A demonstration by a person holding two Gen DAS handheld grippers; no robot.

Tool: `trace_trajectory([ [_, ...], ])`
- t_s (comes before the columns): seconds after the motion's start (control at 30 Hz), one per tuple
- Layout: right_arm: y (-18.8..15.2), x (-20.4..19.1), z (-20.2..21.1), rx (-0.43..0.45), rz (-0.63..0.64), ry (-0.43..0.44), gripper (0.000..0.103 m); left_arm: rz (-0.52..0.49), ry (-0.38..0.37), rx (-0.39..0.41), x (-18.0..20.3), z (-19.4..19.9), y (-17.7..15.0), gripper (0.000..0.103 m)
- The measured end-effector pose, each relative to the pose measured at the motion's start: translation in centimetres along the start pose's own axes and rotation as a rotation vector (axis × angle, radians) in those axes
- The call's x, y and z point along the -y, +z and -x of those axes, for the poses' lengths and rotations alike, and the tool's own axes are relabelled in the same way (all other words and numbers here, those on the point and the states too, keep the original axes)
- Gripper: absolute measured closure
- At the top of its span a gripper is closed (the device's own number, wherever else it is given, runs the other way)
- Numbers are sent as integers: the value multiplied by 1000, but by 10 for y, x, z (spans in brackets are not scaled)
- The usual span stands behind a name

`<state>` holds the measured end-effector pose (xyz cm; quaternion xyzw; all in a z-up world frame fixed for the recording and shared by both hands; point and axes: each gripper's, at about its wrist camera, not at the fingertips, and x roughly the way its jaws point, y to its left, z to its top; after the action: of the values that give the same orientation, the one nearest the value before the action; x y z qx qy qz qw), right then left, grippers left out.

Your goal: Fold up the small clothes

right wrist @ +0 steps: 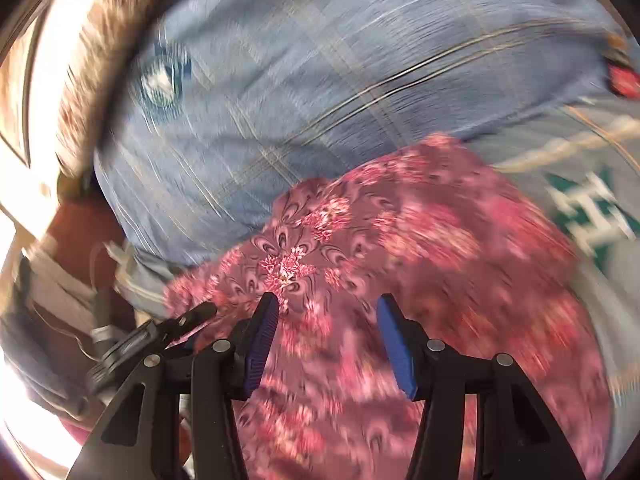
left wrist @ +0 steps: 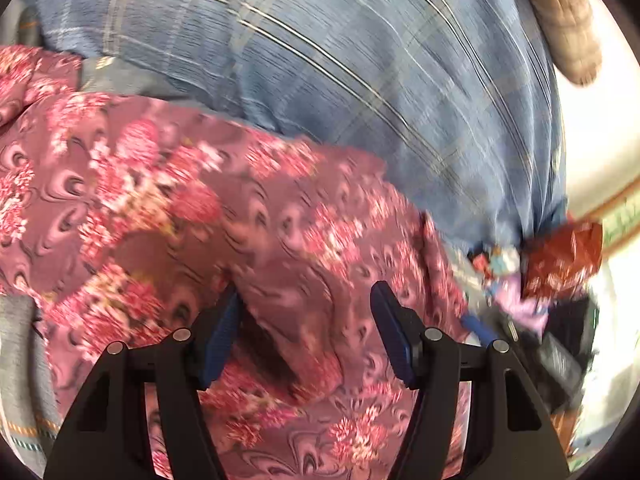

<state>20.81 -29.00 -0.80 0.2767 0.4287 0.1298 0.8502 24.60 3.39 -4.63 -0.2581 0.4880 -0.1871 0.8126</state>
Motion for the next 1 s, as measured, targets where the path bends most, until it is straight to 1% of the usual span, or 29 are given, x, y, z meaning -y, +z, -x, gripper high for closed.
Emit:
trace_trajectory([
  [0.07,17,-10,-28,-39,70,-55,50,-38,25,-2,8,-1,-4,39],
  [0.1,24,-12,-43,-61,113,-112,50,-50,34,-5,10,-1,-5,39],
  [0.17,26,-12,-62,-95,173,-170,50,-58,49,-6,10,-2,-6,40],
  [0.2,25,-9,-71,-139,192,-187,50,-56,52,-9,9,-2,-5,41],
  [0.23,22,-5,-79,-172,208,-204,50,-52,52,-12,8,-2,-5,53],
  [0.27,16,-4,-88,-204,237,-223,50,-53,56,-17,7,-3,-5,71],
  [0.3,10,-7,-90,-172,298,-249,54,-55,57,-26,6,-5,-4,80],
  [0.33,5,-14,-91,-140,367,-289,61,-58,54,-35,7,-7,-4,91],
  [0.37,0,-18,-92,-143,404,-319,74,-60,62,-35,6,-8,-5,96],
  [0.4,-4,-24,-94,-131,450,-347,103,-65,69,-32,6,-8,-6,97],
  [0.47,-6,-32,-90,-113,471,-347,101,-73,60,-25,9,-3,-7,100],
  [0.5,-5,-36,-85,-92,464,-324,102,-70,47,-12,10,2,-7,100],
  [0.57,1,-48,-73,-45,427,-228,102,-66,41,39,10,17,-6,100],
  [0.6,4,-53,-66,-21,401,-180,102,-64,49,67,8,24,-5,100],
  [0.63,7,-56,-63,-17,378,-138,102,-57,66,99,5,33,-4,100],
  [0.67,9,-59,-63,-19,349,-93,102,-45,77,112,2,37,-3,100],
  [0.73,10,-65,-77,-51,309,-36,102,-5,97,116,-10,41,-2,100],
  [0.77,9,-66,-87,-68,300,-24,101,8,110,108,-15,41,-1,100],
  [0.8,5,-64,-99,-97,285,-21,97,16,129,88,-19,38,0,100],
  [0.83,0,-59,-109,-126,258,-29,97,20,137,73,-22,35,1,100],
  [0.9,-9,-49,-121,-155,189,-1,96,16,149,65,-24,34,1,100],
  [0.97,-13,-39,-110,-141,116,50,96,-2,153,62,-20,35,0,100],
  [1.0,-15,-30,-94,-119,72,104,95,-9,155,67,-18,35,-1,99],
])
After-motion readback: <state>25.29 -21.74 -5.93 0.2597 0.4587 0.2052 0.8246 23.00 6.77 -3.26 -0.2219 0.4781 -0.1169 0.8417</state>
